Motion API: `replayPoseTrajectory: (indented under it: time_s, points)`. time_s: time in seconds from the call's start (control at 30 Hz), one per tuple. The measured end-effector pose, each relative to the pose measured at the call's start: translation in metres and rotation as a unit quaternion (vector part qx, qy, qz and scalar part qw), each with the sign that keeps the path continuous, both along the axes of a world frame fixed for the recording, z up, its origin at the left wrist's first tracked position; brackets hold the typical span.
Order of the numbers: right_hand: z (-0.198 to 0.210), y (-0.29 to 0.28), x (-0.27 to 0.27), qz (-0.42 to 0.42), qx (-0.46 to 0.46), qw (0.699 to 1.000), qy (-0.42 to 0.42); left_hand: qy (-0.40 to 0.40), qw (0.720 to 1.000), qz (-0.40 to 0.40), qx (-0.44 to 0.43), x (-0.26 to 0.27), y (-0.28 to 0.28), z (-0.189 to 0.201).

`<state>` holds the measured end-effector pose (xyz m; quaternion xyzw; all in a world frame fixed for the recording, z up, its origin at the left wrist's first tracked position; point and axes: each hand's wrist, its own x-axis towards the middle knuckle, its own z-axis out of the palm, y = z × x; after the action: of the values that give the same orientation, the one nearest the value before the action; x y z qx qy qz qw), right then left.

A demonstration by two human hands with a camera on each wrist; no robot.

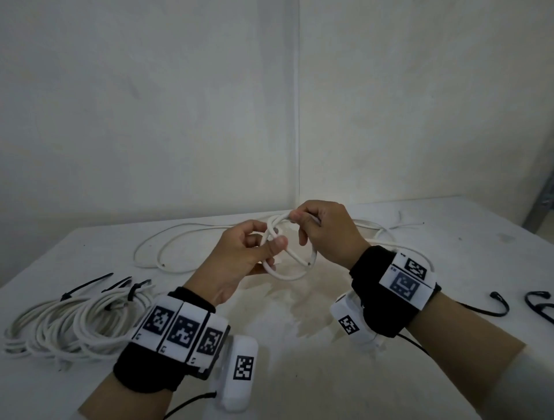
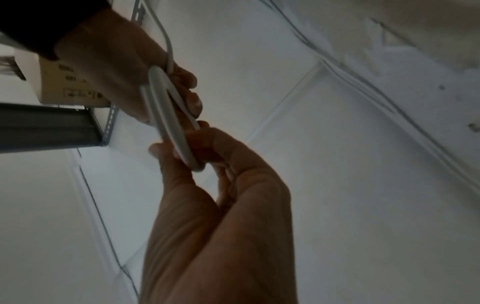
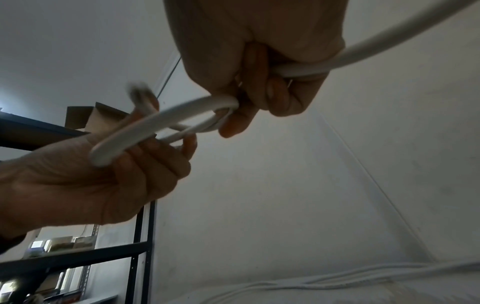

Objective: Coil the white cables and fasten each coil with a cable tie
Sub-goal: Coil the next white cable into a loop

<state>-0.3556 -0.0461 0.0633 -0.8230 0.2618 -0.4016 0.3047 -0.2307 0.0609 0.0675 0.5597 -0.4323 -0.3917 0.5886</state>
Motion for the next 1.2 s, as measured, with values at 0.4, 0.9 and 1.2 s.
replayPoseTrajectory:
  time_s: [0.4, 0.9, 1.2]
  points:
    - [0.004, 0.007, 0.000, 0.060, 0.049, 0.997, 0.024, -0.286, 0.927, 0.236, -0.063, 0.012, -0.011, -0.021]
    - [0.001, -0.003, -0.008, 0.057, 0.060, 0.996, 0.015, -0.420, 0.906, 0.036, -0.032, 0.013, -0.002, -0.017]
    - [0.001, -0.005, -0.009, 0.064, 0.037, 0.997, 0.025, -0.428, 0.903, 0.045, -0.007, 0.017, 0.000, -0.011]
